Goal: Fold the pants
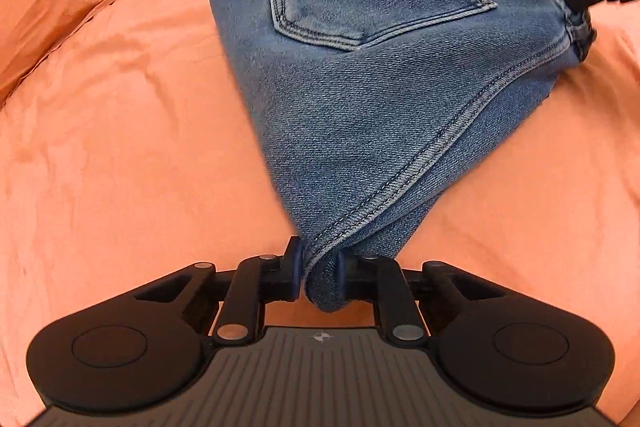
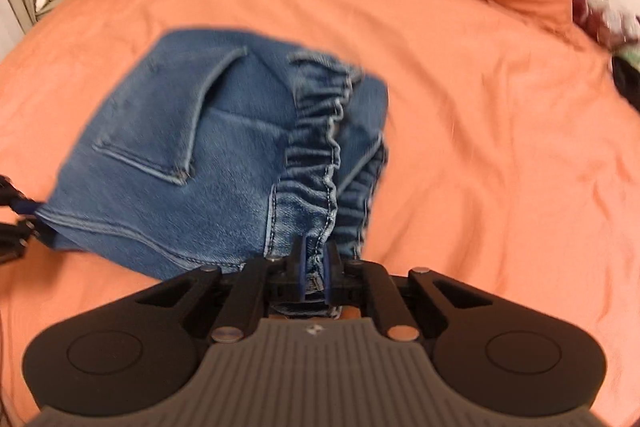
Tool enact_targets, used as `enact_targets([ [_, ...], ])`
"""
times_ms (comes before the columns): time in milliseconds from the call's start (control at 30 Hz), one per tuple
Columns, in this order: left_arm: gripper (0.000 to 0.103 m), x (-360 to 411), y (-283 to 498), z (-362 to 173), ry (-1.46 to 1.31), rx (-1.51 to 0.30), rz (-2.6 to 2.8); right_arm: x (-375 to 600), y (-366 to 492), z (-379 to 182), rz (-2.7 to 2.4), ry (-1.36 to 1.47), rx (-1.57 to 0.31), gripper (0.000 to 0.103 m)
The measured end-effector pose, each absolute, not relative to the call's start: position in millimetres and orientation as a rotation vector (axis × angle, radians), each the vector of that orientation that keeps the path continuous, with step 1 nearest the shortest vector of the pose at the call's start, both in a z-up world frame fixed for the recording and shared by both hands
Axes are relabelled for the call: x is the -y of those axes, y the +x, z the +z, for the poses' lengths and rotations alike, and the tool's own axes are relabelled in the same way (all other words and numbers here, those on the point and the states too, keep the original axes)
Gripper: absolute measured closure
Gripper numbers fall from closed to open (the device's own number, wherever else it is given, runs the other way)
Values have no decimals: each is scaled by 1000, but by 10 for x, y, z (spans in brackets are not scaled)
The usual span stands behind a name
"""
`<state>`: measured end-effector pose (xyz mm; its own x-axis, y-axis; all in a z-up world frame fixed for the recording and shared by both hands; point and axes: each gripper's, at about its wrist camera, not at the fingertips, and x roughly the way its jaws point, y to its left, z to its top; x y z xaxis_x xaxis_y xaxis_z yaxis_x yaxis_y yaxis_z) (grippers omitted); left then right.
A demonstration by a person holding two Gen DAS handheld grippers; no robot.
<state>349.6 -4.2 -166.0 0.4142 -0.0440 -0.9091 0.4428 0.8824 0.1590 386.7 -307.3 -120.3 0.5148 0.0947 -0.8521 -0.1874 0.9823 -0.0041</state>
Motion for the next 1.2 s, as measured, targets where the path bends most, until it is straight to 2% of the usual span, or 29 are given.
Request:
enact_targets([
  [100,84,67,3483,-1571,423,-1120,-347,3125,3917,-1340,156,-68,-1038,100],
  [200,78,52,3550,-1424,431,-1140,-378,3092,3981,-1318,156,-60,-1040,98],
  [433,73,100,3803,-956,415,-1025,-358,3263,3964,-1088,176,46,-994,87],
  [533,67,152,4040,-931,372,-1011,-326,3406,3931,-958,167,144,-946,61],
  [567,67,176,4120,-940,357,-1012,-323,3463,3952,-937,174,202,-931,49],
  [600,67,204,4170,-960,344,-1016,-320,3520,3983,-923,179,263,-921,46],
  [800,64,253,4441,-1069,303,-1035,-296,3704,4354,-1040,147,494,-913,43],
  [967,63,195,4582,-1202,289,-1066,-289,3843,4611,-1312,123,683,-960,37],
  [1067,63,136,4634,-1267,270,-1077,-291,3757,4663,-1189,159,587,-922,73],
  [1100,63,123,4647,-1278,263,-1078,-292,3703,4668,-1113,170,527,-903,90],
  [1200,63,88,4675,-1307,256,-1078,-297,3505,4616,-835,245,356,-779,96],
])
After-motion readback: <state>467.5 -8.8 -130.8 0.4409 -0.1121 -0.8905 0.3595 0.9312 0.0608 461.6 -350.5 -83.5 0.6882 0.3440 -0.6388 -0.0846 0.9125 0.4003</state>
